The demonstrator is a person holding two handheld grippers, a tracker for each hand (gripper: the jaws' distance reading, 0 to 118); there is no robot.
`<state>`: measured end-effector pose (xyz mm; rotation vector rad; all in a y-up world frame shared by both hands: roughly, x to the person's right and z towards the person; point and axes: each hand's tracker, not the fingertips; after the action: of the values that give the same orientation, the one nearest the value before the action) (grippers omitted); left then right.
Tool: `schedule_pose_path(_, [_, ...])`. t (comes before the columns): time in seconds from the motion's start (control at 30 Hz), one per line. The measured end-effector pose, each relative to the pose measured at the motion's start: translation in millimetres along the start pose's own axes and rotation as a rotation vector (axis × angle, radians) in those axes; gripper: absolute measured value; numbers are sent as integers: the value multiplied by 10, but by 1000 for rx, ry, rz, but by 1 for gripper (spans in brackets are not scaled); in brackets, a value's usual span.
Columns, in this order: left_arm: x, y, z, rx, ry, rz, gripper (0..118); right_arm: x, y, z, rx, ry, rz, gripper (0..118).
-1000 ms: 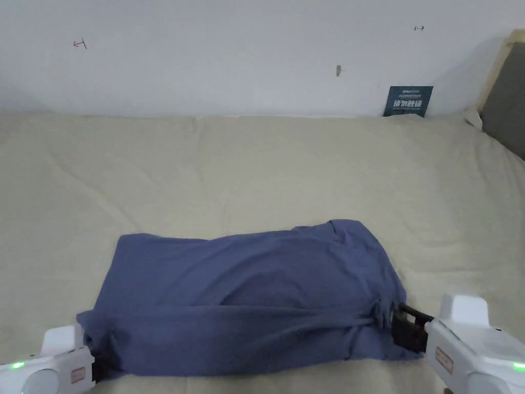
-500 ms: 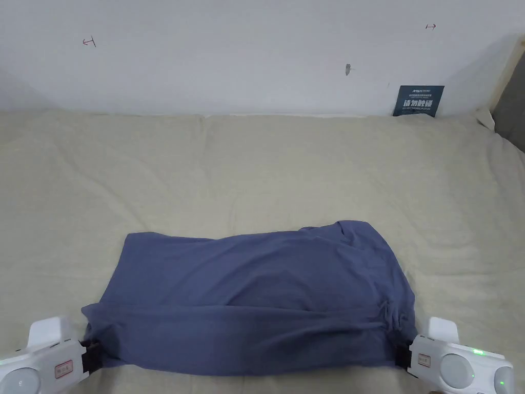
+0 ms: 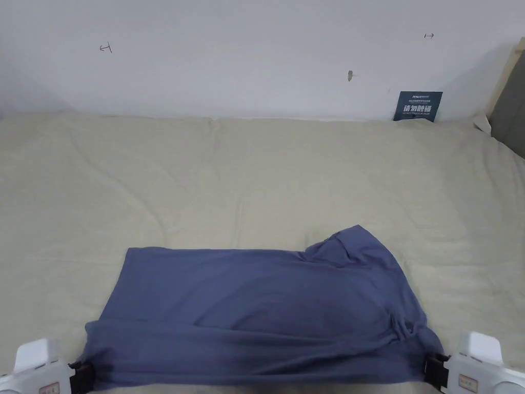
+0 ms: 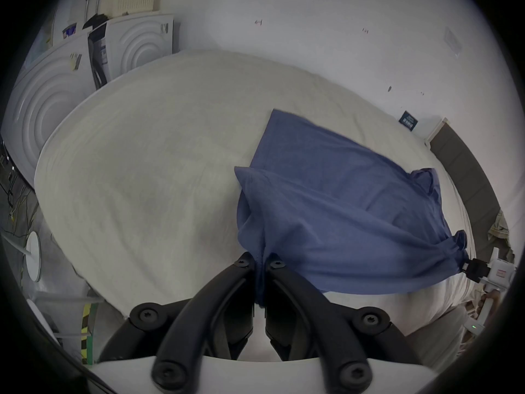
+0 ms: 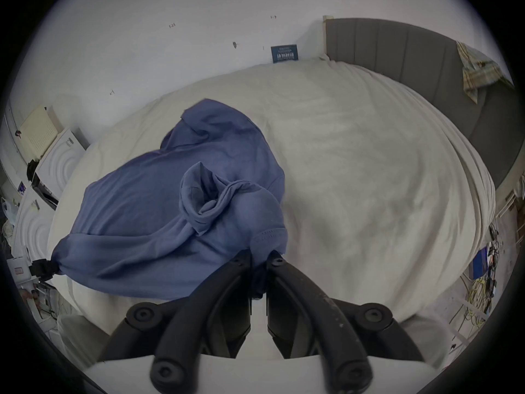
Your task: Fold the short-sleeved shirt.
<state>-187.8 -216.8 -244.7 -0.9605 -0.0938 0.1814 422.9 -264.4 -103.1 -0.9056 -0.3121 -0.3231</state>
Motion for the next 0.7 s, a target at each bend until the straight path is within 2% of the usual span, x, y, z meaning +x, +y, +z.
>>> schedule_pose_path(0.03, [-32, -78, -33, -14, 7, 1, 6, -173, -114, 147, -22, 2, -1, 12])
schedule_pose_path(0.13, [-70, -226, -206, -74, 38, -2, 6, -133, -343, 3, -84, -15, -30, 12])
schedule_pose_path(0.2, [-79, -260, -325, -109, 44, 7, 6, -273, -406, 18, -91, -27, -27, 12])
schedule_pose_path(0.27, [-57, -242, -353, -97, 54, 29, 12, -333, -451, 43, -82, -37, -37, 14])
schedule_pose_path(0.3, [-32, -218, -334, -102, 61, 31, 21, -349, -397, 98, -74, -43, -43, 21])
schedule_pose_path(0.37, [45, -197, -247, -94, 78, 4, 75, -423, -325, 220, -68, -57, -42, 58])
schedule_pose_path(0.4, [83, -188, -216, -94, 101, -17, 83, -462, -290, 291, -57, -75, -30, 58])
schedule_pose_path(0.43, [127, -171, -150, -78, 109, -20, 90, -466, -228, 362, -14, -75, 0, 64])
schedule_pose_path(0.5, [197, -107, 65, 28, 62, -28, 110, -579, -68, 594, 72, -57, 22, 90])
schedule_pose_path(0.53, [265, -41, 212, 96, 33, -32, 109, -651, 28, 735, 132, -42, 36, 102])
schedule_pose_path(0.67, [611, 254, 760, 353, -38, -87, 107, -1177, 386, 1533, 399, 2, 115, 103])
schedule_pose_path(0.7, [692, 302, 878, 418, -46, -91, 107, -1146, 459, 1571, 459, 7, 129, 104])
